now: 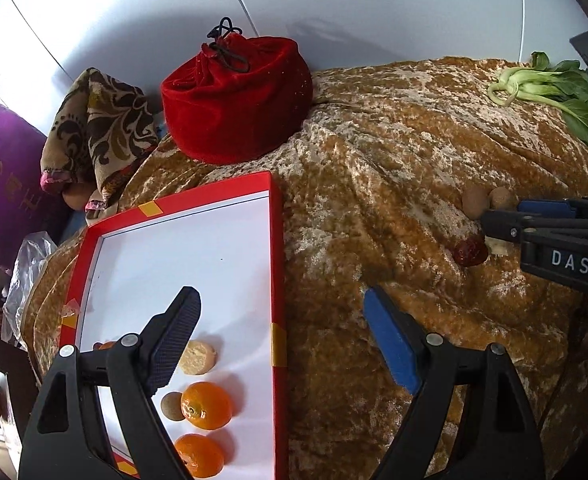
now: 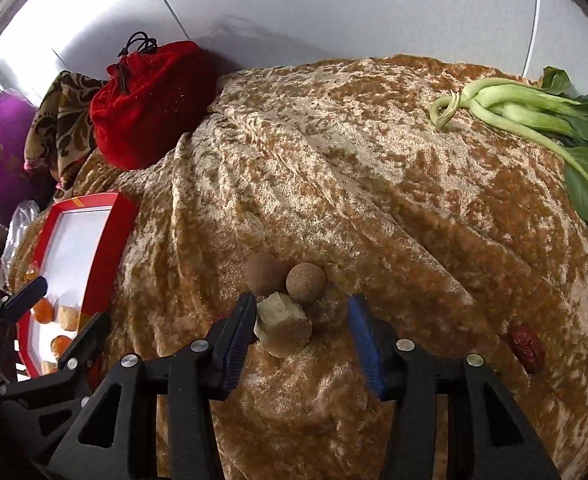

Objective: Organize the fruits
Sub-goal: 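Close the right tool on the white fruit cube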

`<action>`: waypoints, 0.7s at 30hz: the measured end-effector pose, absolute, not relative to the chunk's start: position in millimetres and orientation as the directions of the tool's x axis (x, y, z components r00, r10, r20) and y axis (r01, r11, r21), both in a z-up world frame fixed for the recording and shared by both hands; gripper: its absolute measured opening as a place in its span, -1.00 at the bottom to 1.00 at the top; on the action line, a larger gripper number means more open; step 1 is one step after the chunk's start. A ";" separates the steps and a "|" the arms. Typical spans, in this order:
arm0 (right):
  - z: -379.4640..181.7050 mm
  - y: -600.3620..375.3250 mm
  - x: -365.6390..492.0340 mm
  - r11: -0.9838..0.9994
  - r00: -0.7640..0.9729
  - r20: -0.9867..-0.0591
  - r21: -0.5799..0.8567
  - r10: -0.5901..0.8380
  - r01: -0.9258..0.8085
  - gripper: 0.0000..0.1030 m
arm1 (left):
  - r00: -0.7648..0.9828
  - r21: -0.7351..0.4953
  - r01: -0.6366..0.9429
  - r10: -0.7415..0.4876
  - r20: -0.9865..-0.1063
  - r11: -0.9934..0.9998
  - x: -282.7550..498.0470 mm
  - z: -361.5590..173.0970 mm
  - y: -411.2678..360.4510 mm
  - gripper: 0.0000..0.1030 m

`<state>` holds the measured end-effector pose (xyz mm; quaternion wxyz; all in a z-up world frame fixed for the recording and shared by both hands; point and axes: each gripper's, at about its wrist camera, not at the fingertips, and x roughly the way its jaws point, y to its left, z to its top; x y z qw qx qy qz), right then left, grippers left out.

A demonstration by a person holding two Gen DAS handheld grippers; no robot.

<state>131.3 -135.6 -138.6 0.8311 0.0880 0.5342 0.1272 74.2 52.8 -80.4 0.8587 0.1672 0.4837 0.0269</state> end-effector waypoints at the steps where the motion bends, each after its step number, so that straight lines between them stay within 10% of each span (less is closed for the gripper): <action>1: -140.0 -132.9 131.6 0.952 0.389 -0.870 0.282 0.305 -0.117 -0.05 | 0.532 0.310 0.117 0.204 -0.822 0.944 74.4 -79.5 53.3 0.64; 15: -153.3 -132.8 136.3 0.916 0.276 -0.874 0.393 0.400 -0.083 -0.07 | 0.540 0.298 0.110 0.195 -0.819 0.948 80.2 -70.5 68.1 0.64; 21: -155.7 -141.4 137.8 0.865 0.213 -0.841 0.499 0.497 -0.049 -0.42 | 0.543 0.282 0.104 0.183 -0.820 0.954 82.0 -66.1 75.7 0.64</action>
